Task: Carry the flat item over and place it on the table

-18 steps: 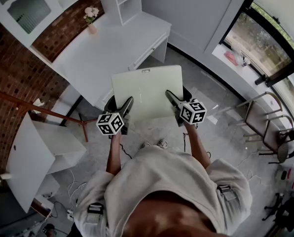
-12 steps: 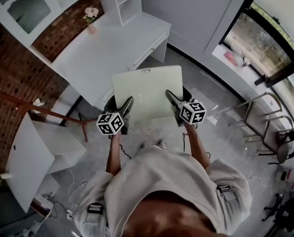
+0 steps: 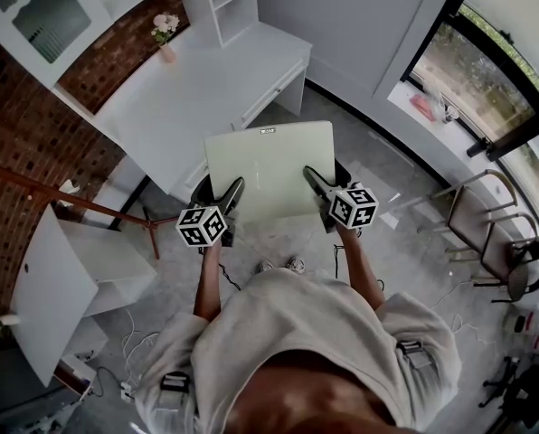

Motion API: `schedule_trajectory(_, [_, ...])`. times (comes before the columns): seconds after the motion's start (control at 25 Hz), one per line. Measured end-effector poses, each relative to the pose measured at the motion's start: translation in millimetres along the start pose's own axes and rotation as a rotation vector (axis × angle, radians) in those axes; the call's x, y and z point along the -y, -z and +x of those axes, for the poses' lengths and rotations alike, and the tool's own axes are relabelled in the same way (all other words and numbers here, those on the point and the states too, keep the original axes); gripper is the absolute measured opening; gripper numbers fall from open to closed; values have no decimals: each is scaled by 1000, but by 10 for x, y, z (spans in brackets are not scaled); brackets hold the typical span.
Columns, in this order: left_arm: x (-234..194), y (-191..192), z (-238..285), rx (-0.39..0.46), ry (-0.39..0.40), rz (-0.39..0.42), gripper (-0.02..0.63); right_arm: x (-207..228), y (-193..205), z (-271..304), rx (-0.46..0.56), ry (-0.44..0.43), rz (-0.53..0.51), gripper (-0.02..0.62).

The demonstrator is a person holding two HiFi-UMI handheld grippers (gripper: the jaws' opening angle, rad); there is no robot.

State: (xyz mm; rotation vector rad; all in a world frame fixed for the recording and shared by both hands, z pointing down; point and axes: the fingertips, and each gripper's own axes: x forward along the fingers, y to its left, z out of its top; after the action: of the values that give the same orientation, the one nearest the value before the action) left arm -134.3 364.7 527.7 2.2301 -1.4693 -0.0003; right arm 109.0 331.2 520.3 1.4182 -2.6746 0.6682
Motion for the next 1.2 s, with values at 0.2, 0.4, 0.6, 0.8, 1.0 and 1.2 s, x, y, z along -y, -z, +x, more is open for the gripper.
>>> schedule_trajectory(0.2, [111,46,70,-9,-2,9,411,123,12,-76,-1,3,9,379])
schedule_trajectory(0.4, [270,94,163,-9,-12,13,411,299,-9,-153,-5,-7,16,377])
schedule_trajectory(0.6, [436,86,269,-3,-25,25,411,480,-70,-208,-2,-22,24,377])
schedule_trajectory(0.8, [534,123,347,-5,-33,30,411,613,-68,-241,-6,-27,30,377])
schedule_trajectory(1.0, [586,134,480,-10,-32,32,411,755,-85,-230,-7,-25,37,377])
schedule_trajectory(1.2, [603,137,642,-15,-29,31,411,897,-117,-174,-6,-20,40,377])
